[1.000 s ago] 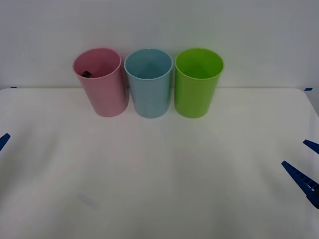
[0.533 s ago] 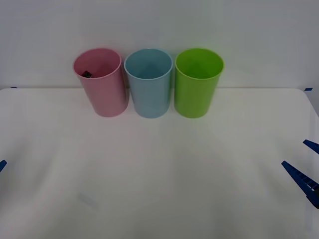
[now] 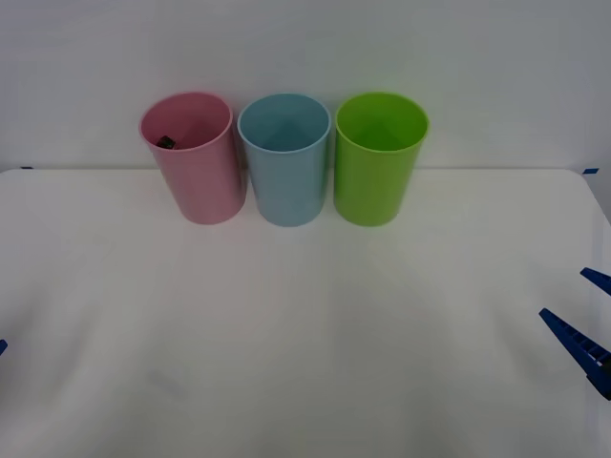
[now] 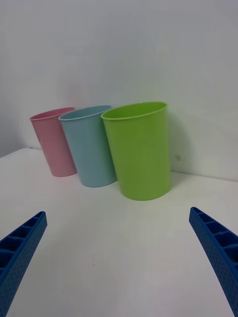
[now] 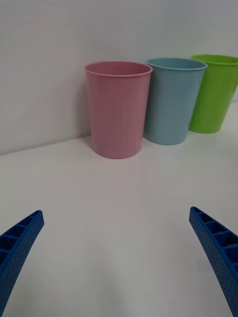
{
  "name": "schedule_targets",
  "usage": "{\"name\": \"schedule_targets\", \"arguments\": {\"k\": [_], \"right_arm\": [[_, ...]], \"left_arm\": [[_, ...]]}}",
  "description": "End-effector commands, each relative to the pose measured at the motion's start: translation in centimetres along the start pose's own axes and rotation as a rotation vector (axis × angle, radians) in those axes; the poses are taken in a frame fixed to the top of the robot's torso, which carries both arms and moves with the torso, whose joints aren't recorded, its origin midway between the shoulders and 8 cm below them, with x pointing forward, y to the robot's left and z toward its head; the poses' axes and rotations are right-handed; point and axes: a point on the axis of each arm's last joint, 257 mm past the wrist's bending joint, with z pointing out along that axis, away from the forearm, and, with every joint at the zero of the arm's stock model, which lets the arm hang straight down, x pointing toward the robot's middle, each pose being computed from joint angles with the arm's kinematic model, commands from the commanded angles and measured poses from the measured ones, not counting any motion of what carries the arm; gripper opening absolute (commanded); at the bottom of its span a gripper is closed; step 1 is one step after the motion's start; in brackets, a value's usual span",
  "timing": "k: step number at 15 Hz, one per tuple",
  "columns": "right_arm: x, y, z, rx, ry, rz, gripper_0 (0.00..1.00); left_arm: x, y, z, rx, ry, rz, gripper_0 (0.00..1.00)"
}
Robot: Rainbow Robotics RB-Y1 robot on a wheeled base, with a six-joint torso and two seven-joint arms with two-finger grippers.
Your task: Grasp the object on the table and drop it into the matching bin: aluminum can to the light blue bin, PET bottle to the pink bin.
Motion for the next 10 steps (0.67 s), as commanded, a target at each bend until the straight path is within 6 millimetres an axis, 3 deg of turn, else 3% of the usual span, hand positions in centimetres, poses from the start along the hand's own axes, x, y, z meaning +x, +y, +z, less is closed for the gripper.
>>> {"name": "schedule_targets", "arguments": {"k": [1,10], "right_arm": [[0.0,0.0,0.0,0.0,0.0,0.0,1.0],[0.0,0.0,0.0,0.0,0.0,0.0,1.0]], "left_arm": [[0.3,-0.15,-0.14,0.001,0.007,0.012,1.0],[1.11,-1.06,0.02,0.02,0.018,0.005,1.0]]}}
